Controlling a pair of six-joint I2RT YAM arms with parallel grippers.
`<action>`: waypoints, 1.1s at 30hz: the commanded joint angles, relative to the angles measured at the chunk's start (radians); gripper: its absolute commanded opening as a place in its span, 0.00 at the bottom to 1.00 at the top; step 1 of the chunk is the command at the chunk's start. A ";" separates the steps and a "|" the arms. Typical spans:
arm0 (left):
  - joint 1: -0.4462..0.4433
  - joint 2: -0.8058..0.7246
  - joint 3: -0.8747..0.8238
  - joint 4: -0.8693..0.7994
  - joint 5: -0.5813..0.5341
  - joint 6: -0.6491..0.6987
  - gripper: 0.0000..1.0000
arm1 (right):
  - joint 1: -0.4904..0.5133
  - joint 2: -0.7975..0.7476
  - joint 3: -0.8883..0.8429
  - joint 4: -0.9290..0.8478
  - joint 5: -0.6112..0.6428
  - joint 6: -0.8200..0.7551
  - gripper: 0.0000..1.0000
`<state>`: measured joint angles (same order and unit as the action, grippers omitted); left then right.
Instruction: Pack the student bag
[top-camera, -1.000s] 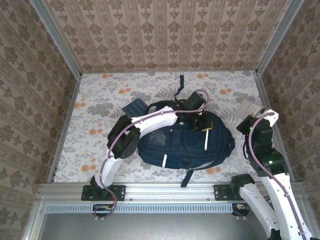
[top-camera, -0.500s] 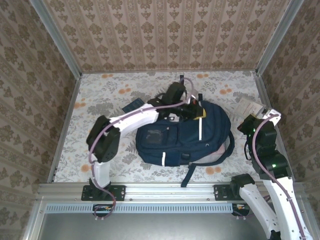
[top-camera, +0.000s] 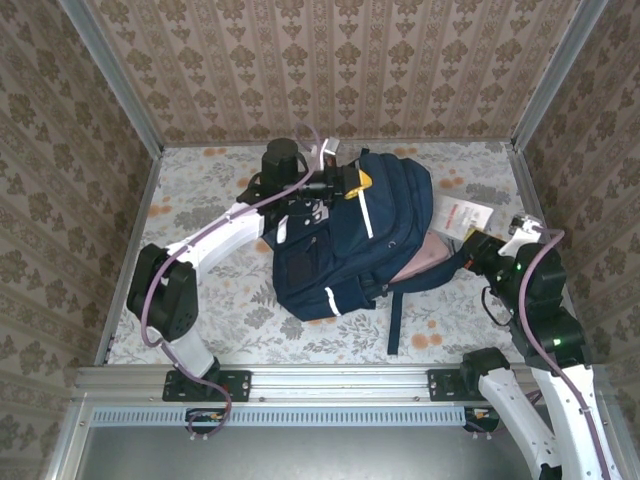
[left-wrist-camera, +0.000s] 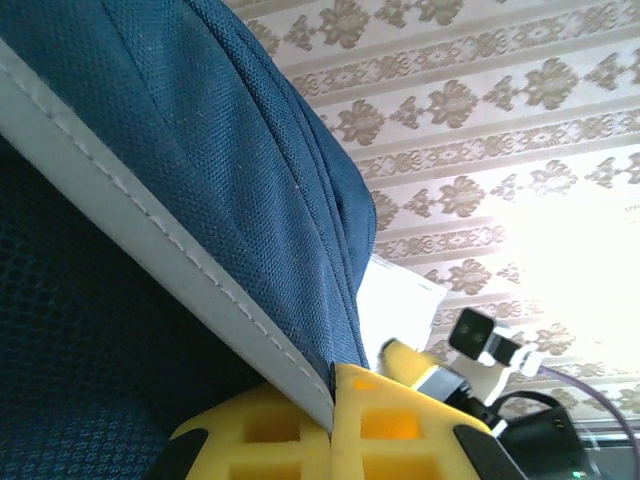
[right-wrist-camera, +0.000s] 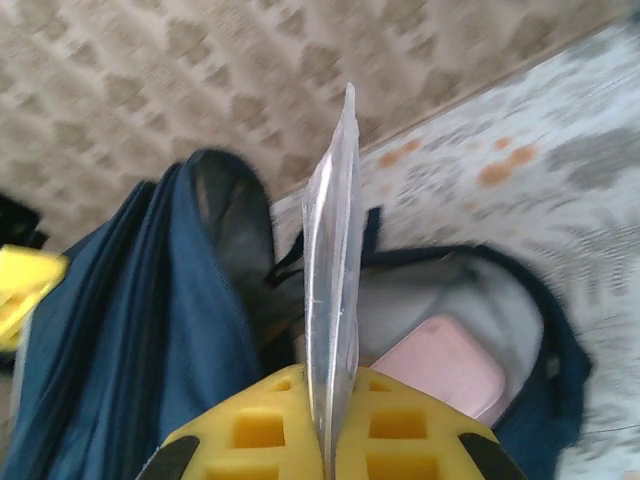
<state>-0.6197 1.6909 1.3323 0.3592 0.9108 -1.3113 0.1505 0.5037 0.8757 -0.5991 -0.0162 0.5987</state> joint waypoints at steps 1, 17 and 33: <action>0.024 -0.070 0.046 0.347 0.106 -0.097 0.00 | -0.003 0.032 0.015 0.056 -0.309 0.031 0.00; 0.069 -0.076 0.050 0.601 0.187 -0.277 0.00 | -0.058 0.001 -0.180 0.332 -0.655 0.394 0.00; 0.025 -0.017 0.027 0.724 0.136 -0.359 0.00 | 0.247 0.453 -0.151 0.531 -0.299 0.374 0.00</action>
<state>-0.5835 1.7256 1.3148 0.8165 1.1004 -1.6691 0.3466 0.8951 0.6613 -0.1738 -0.4019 0.9936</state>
